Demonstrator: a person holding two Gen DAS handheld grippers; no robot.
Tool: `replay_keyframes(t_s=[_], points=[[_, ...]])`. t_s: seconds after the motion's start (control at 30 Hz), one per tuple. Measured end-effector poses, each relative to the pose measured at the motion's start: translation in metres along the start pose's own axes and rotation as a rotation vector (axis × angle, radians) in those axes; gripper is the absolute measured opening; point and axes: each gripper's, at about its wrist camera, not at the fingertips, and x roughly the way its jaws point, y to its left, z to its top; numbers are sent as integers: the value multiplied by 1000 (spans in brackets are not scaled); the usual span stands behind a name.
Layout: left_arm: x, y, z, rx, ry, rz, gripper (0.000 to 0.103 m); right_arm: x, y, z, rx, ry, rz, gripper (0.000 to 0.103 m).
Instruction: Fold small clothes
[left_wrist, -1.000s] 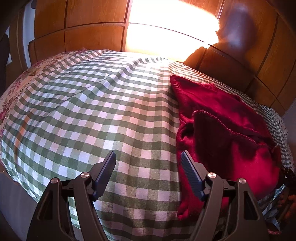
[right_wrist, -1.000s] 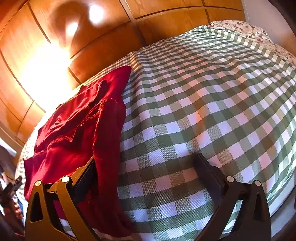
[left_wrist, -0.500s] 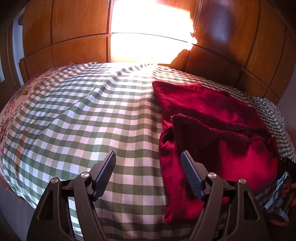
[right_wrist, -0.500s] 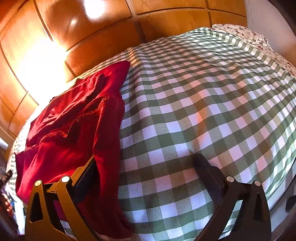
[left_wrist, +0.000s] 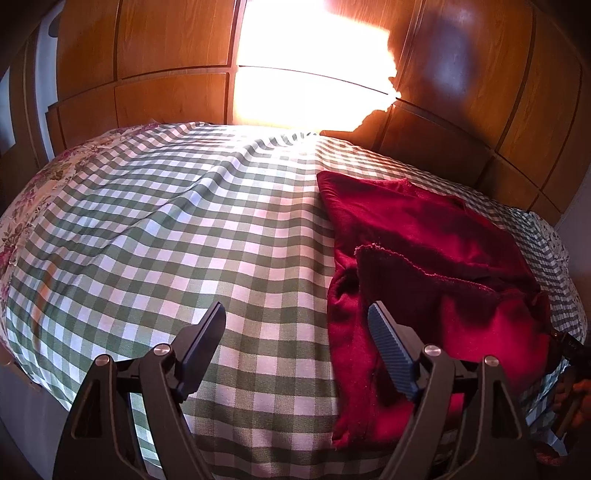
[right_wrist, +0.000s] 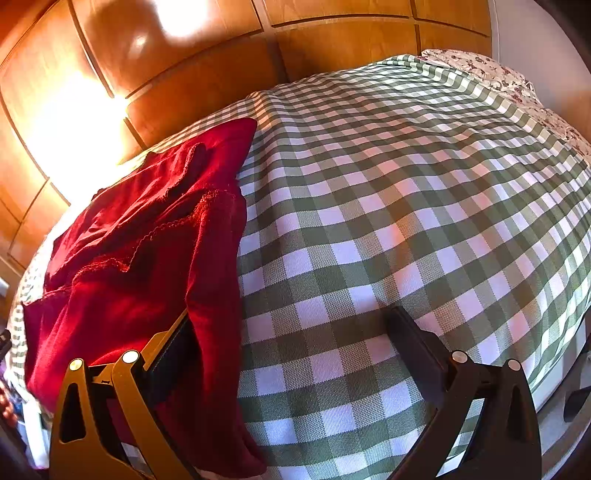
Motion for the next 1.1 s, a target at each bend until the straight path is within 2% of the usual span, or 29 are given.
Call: replay_keyframes(t_s=[0.2, 0.4, 0.8, 0.97, 1.1], points=[[7, -5, -4, 25, 32, -32, 78, 2, 0, 7, -5, 41, 4, 100], [6, -12, -7, 33, 36, -29, 76, 1, 2, 11, -6, 56, -3, 100], [-3, 10, -23, 11, 53, 3, 76, -3, 1, 23, 1, 21, 15, 100], [-4, 20, -19, -25, 45, -62, 72, -18, 6, 29, -32, -31, 40, 100], [3, 14, -9, -7, 44, -124, 70, -27, 15, 32, -69, -50, 62, 100]])
